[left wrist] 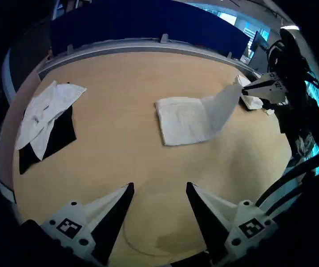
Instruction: Fold towel
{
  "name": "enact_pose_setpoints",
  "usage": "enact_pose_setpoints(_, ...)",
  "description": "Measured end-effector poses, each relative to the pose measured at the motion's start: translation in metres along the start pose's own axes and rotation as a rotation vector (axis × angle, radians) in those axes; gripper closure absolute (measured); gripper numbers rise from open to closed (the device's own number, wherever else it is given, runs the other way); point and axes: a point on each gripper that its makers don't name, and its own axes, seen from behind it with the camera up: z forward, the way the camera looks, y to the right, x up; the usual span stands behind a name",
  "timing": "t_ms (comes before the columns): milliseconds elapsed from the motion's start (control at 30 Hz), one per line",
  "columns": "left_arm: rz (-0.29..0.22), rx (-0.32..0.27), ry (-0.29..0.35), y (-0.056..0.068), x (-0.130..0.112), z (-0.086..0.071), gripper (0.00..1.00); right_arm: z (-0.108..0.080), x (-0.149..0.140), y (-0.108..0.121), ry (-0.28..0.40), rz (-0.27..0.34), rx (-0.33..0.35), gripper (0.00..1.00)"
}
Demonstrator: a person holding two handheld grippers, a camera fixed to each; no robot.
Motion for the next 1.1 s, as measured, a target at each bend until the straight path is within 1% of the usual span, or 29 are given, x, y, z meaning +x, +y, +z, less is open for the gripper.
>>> enact_pose_setpoints(167, -0.004, -0.002, 0.005, 0.001, -0.001, -0.003, 0.13, 0.003, 0.013, -0.008, 0.007, -0.036, 0.024, 0.95)
enact_pose_setpoints(300, -0.006, -0.001, 0.013, 0.001, 0.000, -0.003, 0.13, 0.012, 0.027, -0.017, 0.011, -0.089, 0.054, 0.95)
enact_pose_setpoints(533, -0.018, 0.003, 0.041, 0.002, 0.002, -0.006, 0.13, 0.037, 0.047, -0.042, 0.006, -0.185, 0.126, 0.95)
enact_pose_setpoints(667, -0.041, 0.014, 0.056, 0.001, 0.000, -0.008, 0.13, 0.057, 0.052, -0.063, -0.003, -0.222, 0.175, 0.95)
enact_pose_setpoints(767, -0.068, 0.020, 0.066, 0.000, -0.002, -0.010, 0.13, 0.077, 0.051, -0.082, -0.014, -0.228, 0.215, 0.95)
enact_pose_setpoints(867, -0.099, 0.023, 0.074, 0.000, -0.005, -0.011, 0.14, 0.097, 0.044, -0.101, -0.034, -0.219, 0.255, 0.96)
enact_pose_setpoints(967, -0.127, 0.023, 0.077, 0.000, -0.009, -0.011, 0.13, 0.116, 0.034, -0.117, -0.064, -0.199, 0.287, 0.96)
enact_pose_setpoints(1100, -0.145, 0.026, 0.079, 0.000, -0.014, -0.011, 0.13, 0.135, 0.019, -0.130, -0.106, -0.166, 0.308, 0.96)
